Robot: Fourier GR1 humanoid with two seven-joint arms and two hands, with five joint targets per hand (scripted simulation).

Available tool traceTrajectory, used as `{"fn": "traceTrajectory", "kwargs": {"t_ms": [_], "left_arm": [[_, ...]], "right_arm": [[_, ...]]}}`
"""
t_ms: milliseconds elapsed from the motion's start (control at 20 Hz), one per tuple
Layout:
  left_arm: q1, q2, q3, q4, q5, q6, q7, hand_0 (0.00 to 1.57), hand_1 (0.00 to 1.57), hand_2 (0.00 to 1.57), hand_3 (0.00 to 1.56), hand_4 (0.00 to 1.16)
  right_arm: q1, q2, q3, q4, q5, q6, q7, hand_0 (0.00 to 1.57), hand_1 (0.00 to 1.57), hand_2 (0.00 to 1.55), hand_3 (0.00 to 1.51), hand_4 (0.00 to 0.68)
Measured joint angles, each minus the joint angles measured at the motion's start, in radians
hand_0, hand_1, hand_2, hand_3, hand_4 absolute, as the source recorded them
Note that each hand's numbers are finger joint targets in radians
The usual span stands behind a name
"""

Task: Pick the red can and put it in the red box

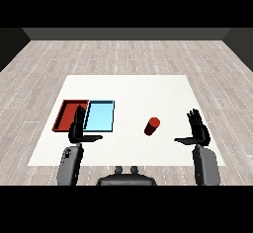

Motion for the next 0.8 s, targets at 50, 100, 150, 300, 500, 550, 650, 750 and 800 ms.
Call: {"fn": "traceTrajectory", "kwargs": {"t_ms": [50, 100, 150, 300, 500, 550, 650, 750, 800], "left_arm": [[0.004, -0.008, -0.009, 0.005, -0.005, 0.002, -0.007, 0.00, 0.00, 0.00, 0.00, 0.00], [-0.002, -0.007, -0.009, 0.007, -0.003, 0.000, -0.004, 0.00, 0.00, 0.00, 0.00, 0.00], [-0.008, 0.000, 0.003, 0.010, 0.010, -0.011, -0.005, 0.00, 0.00, 0.00, 0.00, 0.00], [-0.012, -0.003, 0.002, -0.011, 0.019, -0.009, 0.015, 0.00, 0.00, 0.00, 0.00, 0.00], [-0.021, 0.009, 0.022, -0.004, 0.039, -0.023, 0.010, 0.00, 0.00, 0.00, 0.00, 0.00], [-0.011, 0.012, 0.025, -0.012, 0.045, -0.028, 0.009, 0.00, 0.00, 0.00, 0.00, 0.00], [0.002, 0.000, 0.016, -0.017, 0.038, -0.018, 0.001, 0.00, 0.00, 0.00, 0.00, 0.00], [-0.014, -0.005, 0.013, -0.016, 0.036, -0.009, 0.011, 0.00, 0.00, 0.00, 0.00, 0.00], [-0.016, -0.008, 0.007, -0.038, 0.034, -0.002, 0.034, 0.00, 0.00, 0.00, 0.00, 0.00]], "right_arm": [[-0.014, 0.006, 0.007, 0.000, 0.001, -0.006, 0.014, 0.00, 0.00, 0.00, 0.00, 0.000], [-0.004, 0.009, 0.008, -0.015, 0.000, -0.004, 0.025, 0.00, 0.00, 0.00, 0.00, 0.000], [0.005, 0.019, 0.014, -0.026, 0.006, -0.010, 0.030, 0.00, 0.00, 0.00, 0.00, 0.000], [-0.031, 0.025, 0.021, 0.012, 0.002, -0.002, 0.046, 0.00, 0.00, 0.00, 0.00, 0.000], [-0.050, 0.049, 0.038, 0.010, 0.000, -0.018, 0.083, 0.00, 0.00, 0.00, 0.00, 0.000], [-0.052, 0.059, 0.049, 0.003, 0.003, -0.026, 0.096, 0.00, 0.00, 0.00, 0.00, 0.000], [-0.059, 0.070, 0.059, 0.022, 0.008, -0.029, 0.104, 0.00, 0.00, 0.00, 0.00, 0.000], [-0.067, 0.082, 0.069, 0.034, 0.014, -0.038, 0.112, 0.00, 0.00, 0.00, 0.00, 0.000], [-0.064, 0.085, 0.071, 0.049, 0.018, -0.031, 0.092, 0.00, 0.00, 0.00, 0.00, 0.000]]}}
